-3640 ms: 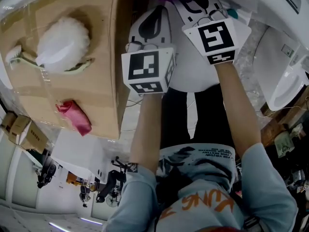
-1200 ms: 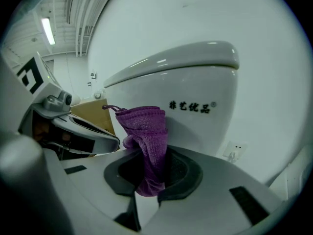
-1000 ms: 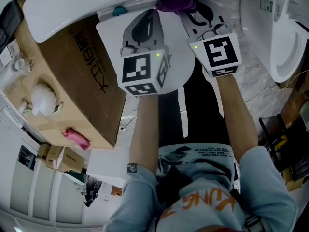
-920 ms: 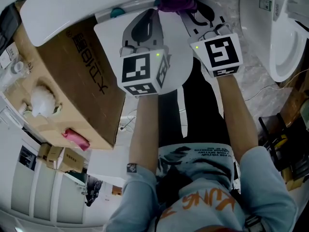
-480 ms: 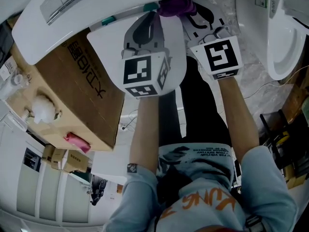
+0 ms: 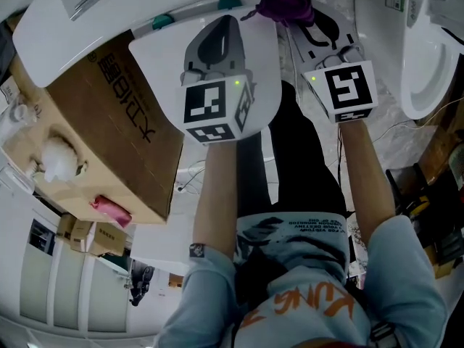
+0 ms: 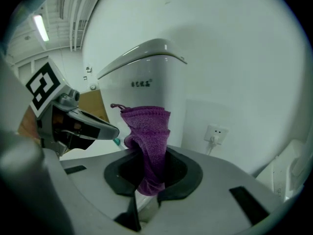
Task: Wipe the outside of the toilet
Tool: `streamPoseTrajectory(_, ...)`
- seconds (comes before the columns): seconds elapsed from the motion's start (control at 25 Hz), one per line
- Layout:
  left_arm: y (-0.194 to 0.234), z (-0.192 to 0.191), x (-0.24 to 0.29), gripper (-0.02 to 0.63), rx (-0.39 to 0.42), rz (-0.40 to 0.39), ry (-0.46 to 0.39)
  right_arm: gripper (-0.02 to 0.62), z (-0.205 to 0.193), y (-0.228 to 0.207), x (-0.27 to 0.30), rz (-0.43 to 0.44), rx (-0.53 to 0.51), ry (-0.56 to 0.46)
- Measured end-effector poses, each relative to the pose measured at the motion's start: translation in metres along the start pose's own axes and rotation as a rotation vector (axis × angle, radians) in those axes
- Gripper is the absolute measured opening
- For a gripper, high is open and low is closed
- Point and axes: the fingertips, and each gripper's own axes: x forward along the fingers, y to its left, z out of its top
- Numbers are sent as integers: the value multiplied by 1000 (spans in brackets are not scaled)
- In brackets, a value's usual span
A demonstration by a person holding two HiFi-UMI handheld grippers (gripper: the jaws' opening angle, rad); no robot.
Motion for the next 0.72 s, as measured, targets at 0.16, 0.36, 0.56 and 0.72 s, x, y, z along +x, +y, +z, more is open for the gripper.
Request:
streamPoseTrajectory(0.16, 24, -10, -20, 25, -34, 34, -4, 77, -1, 44, 5, 70, -19, 18)
streamPoseTrajectory(0.36, 71, -22, -52, 25, -74, 104, -15, 77, 17, 106, 29, 179, -71, 10)
streamPoseTrajectory(0.56, 117, -32, -86, 25, -127, 178, -35, 77, 39, 159, 60, 270, -133, -10)
streamPoseTrajectory(0.72, 155, -42, -114, 25, -186, 244, -51, 77, 50, 197, 85, 323, -163, -8)
